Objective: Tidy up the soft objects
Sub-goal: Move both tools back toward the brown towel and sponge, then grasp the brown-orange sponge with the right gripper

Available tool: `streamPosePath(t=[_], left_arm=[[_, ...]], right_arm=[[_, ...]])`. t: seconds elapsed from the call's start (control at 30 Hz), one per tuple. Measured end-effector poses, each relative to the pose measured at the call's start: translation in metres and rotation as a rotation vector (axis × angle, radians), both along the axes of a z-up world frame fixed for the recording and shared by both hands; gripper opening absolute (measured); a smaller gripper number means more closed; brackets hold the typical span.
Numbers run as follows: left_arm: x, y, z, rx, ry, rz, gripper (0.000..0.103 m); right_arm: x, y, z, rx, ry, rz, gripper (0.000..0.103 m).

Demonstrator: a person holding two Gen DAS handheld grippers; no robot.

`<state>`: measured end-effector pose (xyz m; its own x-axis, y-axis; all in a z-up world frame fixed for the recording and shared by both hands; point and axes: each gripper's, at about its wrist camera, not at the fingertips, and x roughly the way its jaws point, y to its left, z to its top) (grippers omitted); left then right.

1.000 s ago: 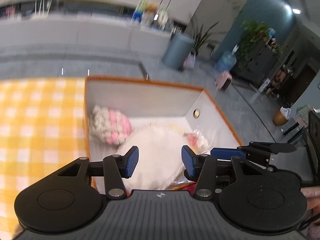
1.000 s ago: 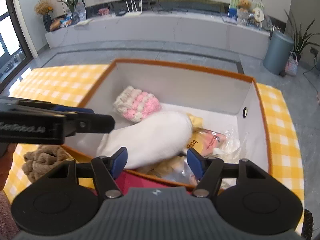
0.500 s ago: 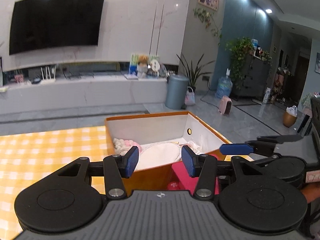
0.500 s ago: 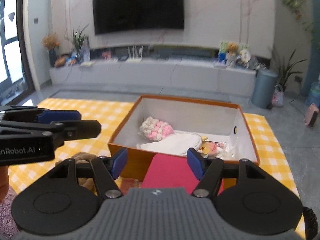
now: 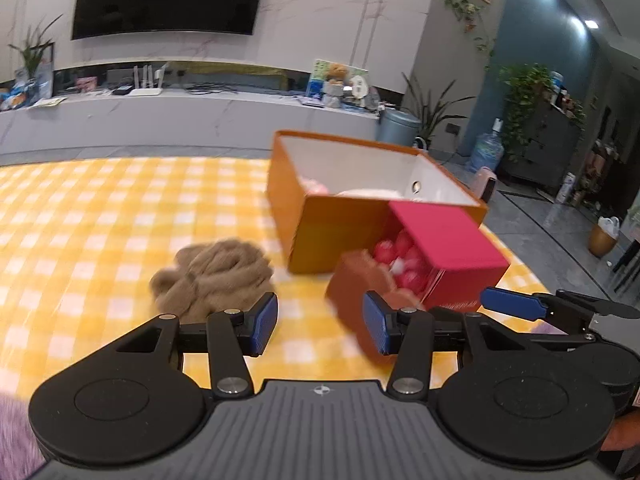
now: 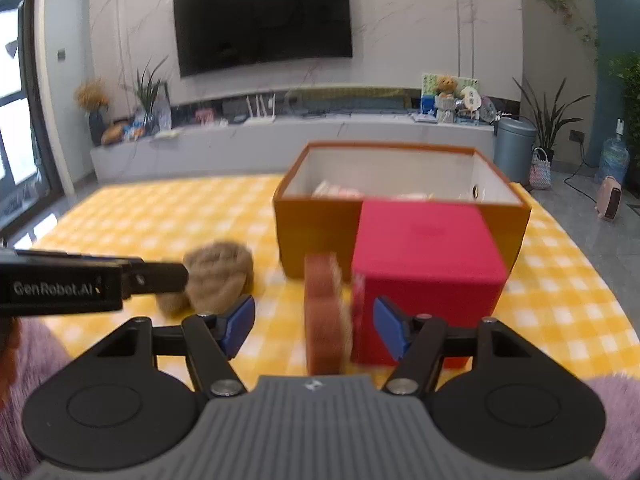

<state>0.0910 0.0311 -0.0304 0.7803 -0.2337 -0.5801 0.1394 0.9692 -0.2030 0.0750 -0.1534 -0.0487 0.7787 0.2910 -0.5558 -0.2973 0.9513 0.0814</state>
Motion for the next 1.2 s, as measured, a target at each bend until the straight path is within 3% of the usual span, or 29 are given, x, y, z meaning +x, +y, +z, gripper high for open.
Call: streamPosePath(t=[0.13, 0.33, 0.43, 0.67, 0.8, 0.97, 1.2], left_arm=[[-0.013, 0.015, -0.017, -0.039, 0.018, 0.048, 0.057], [-0.024, 0.034, -0.038, -0.076, 0.028, 0.113, 0.057], [-0.027, 0.036, -0.045, -0.070, 0.034, 0.121, 0.056], [-0.020, 0.031, -0.056, -0.046, 0.090, 0.117, 0.057], [-0.017, 0.031, -0.060, -0.048, 0.114, 0.124, 0.057], [-0.016, 0.029, -0.061, -0.032, 0.121, 0.125, 0.057], [-0.019, 0.026, -0.055, -0.012, 0.104, 0.140, 0.057]], right_arm=[[-0.010, 0.008, -0.017, -0.068, -0.010, 0.017, 0.066], [-0.001, 0.005, -0.031, -0.072, 0.009, -0.018, 0.066], [0.004, 0.005, -0.039, -0.073, 0.024, -0.032, 0.077], [0.023, 0.002, -0.054, -0.034, 0.079, -0.070, 0.077], [0.030, 0.006, -0.062, -0.023, 0.100, -0.049, 0.064], [0.036, 0.012, -0.064, -0.015, 0.079, -0.041, 0.060], [0.046, 0.023, -0.065, -0.019, 0.054, -0.007, 0.032]])
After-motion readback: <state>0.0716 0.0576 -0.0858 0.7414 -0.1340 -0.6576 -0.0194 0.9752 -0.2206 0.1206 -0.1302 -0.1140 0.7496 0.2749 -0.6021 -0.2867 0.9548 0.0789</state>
